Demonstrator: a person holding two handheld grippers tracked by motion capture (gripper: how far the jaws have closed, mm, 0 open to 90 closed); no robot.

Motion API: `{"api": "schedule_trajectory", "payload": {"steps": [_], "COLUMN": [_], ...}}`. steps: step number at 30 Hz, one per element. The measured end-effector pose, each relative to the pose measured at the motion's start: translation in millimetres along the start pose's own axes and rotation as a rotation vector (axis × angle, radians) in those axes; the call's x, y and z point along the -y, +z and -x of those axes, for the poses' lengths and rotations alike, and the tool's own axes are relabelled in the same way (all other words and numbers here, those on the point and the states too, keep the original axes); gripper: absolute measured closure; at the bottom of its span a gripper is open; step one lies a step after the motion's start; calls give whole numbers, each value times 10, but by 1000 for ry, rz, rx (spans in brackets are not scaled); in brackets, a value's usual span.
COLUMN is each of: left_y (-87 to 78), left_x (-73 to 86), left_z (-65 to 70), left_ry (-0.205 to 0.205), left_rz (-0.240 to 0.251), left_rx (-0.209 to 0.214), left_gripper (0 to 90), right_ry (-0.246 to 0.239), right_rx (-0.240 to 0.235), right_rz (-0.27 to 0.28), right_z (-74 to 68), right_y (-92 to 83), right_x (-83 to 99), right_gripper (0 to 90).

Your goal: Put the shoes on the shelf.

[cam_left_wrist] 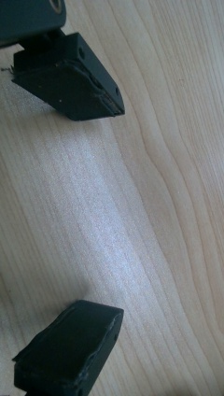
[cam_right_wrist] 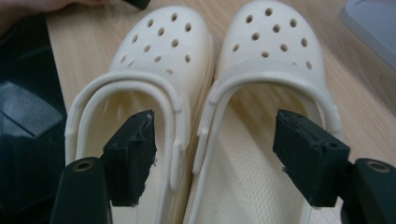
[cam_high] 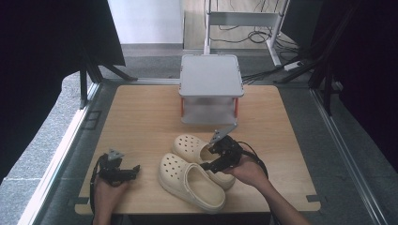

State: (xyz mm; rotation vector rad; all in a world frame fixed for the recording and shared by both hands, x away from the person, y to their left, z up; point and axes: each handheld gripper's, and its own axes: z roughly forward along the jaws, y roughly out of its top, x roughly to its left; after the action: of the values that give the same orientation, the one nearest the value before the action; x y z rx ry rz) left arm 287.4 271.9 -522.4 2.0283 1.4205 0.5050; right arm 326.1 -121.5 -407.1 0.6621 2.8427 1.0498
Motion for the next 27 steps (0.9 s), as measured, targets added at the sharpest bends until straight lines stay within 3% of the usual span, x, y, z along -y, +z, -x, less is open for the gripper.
{"api": "schedule_trajectory", "payload": {"steps": [7,14,18,27], "left_y": [-1,-1,-1,0], "left_x": [0,0,0,0], "left_z": [0,1,1,0], "left_ry": [1,1,0,1], "left_rz": [-1,0,0,0], "left_rx": [0,-1,-1,-1], "left_gripper": [51,51,51,51], "right_ry": [-32,-69,-79,-33], "right_rx": [-23,-36,-22,31], "right_rz": [-7,-39,-50,-70], "right_z": [-77,-152,-149,-124], "right_y": [108,322,460,690], "right_x": [67,77,62,22], "right_gripper": [211,183,221,392]}}
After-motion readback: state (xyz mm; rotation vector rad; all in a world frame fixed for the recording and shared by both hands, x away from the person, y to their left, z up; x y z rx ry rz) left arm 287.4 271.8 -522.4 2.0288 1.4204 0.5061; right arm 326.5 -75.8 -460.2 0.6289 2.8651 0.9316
